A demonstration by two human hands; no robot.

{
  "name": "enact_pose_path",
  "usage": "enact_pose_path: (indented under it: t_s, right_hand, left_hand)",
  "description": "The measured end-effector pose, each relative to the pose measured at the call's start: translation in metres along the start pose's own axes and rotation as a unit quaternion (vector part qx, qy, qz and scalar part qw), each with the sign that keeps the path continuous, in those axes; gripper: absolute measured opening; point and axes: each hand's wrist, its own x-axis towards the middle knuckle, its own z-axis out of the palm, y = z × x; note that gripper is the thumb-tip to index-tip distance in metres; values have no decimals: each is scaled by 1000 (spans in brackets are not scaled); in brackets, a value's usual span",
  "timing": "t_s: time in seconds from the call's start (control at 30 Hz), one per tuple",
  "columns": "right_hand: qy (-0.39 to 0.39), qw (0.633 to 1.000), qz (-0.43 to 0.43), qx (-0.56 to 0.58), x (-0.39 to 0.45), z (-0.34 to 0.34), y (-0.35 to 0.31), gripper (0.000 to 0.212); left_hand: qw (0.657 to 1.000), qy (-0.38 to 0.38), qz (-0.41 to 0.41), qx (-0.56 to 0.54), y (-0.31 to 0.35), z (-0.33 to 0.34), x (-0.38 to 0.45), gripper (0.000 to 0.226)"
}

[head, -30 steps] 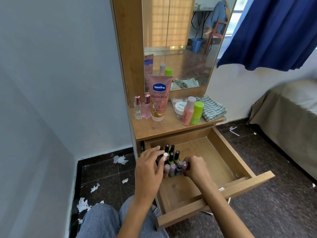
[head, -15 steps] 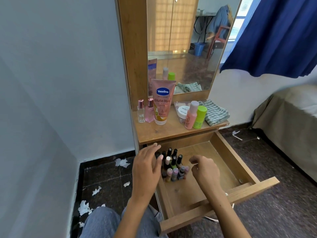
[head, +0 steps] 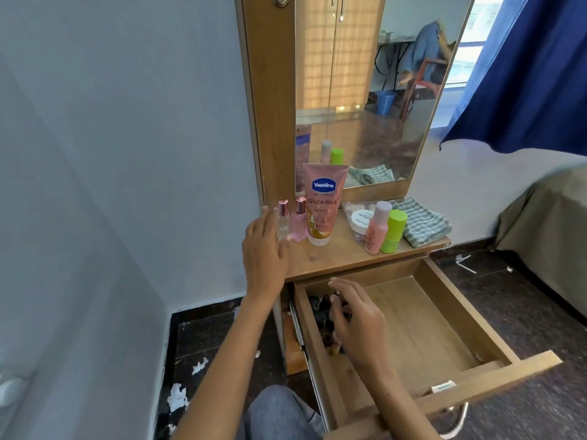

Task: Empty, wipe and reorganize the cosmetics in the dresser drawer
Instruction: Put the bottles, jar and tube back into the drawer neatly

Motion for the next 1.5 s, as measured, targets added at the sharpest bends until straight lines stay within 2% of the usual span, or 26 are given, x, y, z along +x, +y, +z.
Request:
enact_pose_path:
  t_s: [0.27, 0.5, 0.67, 0.77, 0.9, 1.0, 1.17, 1.3, 1.4, 1.5]
  right_hand:
    - [18, 999, 25, 19, -2, 2, 2, 23]
    - [27, 999, 37, 19, 1, 1, 2, 21]
    - [29, 998, 31, 42, 4, -3, -1, 21]
    - [25, 996, 27, 85, 10, -11, -8, 23]
    - [-52, 987, 46, 144, 19, -30, -17, 43]
    - [-119, 986, 25, 116, 25, -46, -16, 54]
    - [-188, 980, -1, 66, 32, -73, -13, 34]
    - [-225, 972, 25, 61, 31, -87, -10, 21]
    - [-249, 966, 54, 45, 24, -91, -4, 20]
    - [-272, 959, 74, 12, 14, -93, 1, 22]
  left_hand:
    - [993, -66, -79, -52, -26, 29, 34, 57]
    - [991, -26, -85, -104, -26, 35, 36, 37]
    - [989, -14, -85, -118, -21, 25, 2, 35]
    - [990, -12, -49, -133, -8, 11, -33, 35]
    - [986, -52, -7, -155, 10, -5, -70, 36]
    - [968, -112, 8, -226, 24, -12, -87, 41]
    - [946, -198, -23, -256, 39, -14, -99, 53]
    - [940, -240, -17, -242, 44, -18, -104, 56]
    - [954, -234, 9, -188, 35, -18, -108, 60]
    - [962, -206, 22, -179, 27, -18, -114, 49]
